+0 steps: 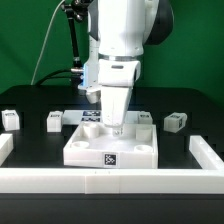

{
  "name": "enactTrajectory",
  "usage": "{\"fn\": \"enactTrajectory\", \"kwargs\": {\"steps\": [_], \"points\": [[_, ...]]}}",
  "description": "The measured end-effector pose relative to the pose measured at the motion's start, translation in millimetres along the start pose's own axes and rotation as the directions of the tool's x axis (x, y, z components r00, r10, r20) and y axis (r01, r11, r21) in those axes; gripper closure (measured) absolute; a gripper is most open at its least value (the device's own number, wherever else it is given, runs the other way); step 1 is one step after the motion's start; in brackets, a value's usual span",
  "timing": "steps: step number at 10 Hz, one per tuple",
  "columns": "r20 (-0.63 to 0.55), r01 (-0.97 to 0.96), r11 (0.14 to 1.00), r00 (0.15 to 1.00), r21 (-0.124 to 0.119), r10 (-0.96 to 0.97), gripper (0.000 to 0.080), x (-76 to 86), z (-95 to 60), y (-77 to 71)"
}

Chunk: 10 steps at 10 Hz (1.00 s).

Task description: Assemble one leg

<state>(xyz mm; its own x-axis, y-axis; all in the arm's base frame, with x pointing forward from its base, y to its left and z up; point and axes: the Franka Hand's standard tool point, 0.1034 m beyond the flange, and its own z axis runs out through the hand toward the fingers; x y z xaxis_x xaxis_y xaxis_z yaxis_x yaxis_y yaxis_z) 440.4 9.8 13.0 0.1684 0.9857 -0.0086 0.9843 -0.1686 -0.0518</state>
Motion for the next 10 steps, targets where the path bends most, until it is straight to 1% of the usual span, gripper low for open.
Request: {"fn": "enactTrajectory", "kwargs": {"steps": [1, 2, 3, 4, 8, 9, 10], "points": [[0.000, 0.000, 1.000, 1.000, 0.000, 0.000, 0.0589, 0.0, 0.1, -0.1], [0.000, 0.000, 1.000, 1.000, 0.000, 0.000, 0.0716, 0.0, 0.2, -0.1], [-0.001, 0.000, 1.000, 1.000, -0.003, 0.000, 0.0716, 0.1, -0.4, 0.7], [-0.002, 0.000, 1.000, 1.000, -0.006, 0.000, 0.0742, 0.2, -0.6, 1.2], [-0.001, 0.009, 1.000, 1.000, -0.009, -0.009, 0.0742, 0.8, -1.1, 2.4], [0.001, 0.048, 0.999, 0.999, -0.016, -0.048, 0.0742, 5.3, -2.1, 6.0], [-0.005, 0.062, 0.998, 0.998, -0.018, -0.062, 0.0742, 13.6, -0.4, 6.6]]}}
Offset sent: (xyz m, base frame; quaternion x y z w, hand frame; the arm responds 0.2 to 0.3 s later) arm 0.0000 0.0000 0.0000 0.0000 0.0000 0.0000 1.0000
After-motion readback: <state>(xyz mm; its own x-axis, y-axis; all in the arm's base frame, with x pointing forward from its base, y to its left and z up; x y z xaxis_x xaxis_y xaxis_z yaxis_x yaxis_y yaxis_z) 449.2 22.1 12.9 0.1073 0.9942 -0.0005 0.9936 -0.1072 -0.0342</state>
